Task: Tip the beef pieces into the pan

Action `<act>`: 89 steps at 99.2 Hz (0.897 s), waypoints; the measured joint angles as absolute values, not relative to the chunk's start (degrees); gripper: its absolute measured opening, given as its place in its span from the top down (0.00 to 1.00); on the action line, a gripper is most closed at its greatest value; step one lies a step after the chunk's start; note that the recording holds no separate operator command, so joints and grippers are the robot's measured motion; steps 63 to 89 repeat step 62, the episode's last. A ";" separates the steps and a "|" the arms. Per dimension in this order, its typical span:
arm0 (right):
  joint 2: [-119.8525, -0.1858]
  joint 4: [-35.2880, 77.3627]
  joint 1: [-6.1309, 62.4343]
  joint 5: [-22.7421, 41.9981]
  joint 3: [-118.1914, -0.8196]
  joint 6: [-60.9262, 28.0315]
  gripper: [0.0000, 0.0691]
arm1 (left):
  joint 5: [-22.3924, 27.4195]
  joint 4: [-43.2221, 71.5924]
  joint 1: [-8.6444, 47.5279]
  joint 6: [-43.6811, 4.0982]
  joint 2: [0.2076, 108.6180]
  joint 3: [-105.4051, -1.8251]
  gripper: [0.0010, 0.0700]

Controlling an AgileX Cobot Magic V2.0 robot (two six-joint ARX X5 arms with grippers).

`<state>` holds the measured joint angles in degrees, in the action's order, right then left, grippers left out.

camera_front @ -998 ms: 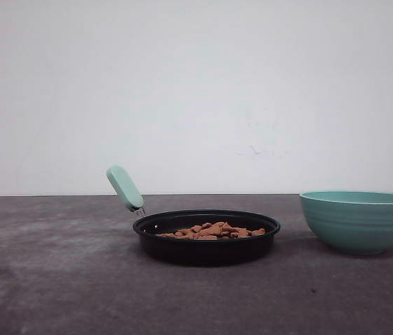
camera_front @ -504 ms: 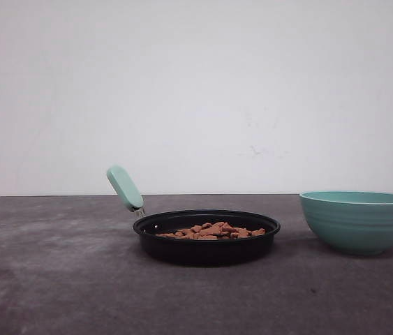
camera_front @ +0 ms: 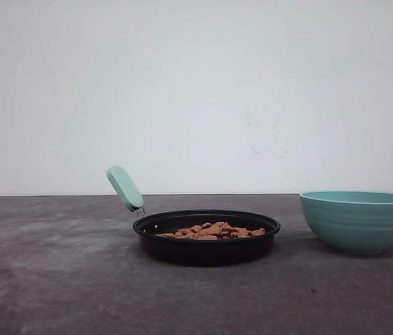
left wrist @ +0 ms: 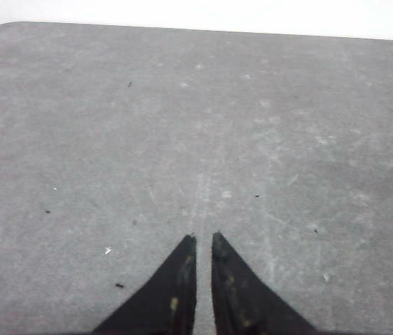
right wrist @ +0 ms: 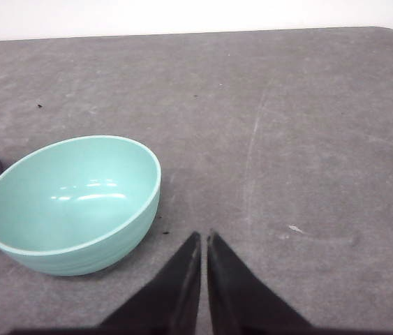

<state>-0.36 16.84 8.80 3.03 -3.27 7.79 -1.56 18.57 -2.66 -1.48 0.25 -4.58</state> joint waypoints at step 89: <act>-0.36 16.86 8.80 3.03 -3.27 7.79 0.98 | -1.56 17.98 -2.66 -1.48 0.25 -4.43 0.99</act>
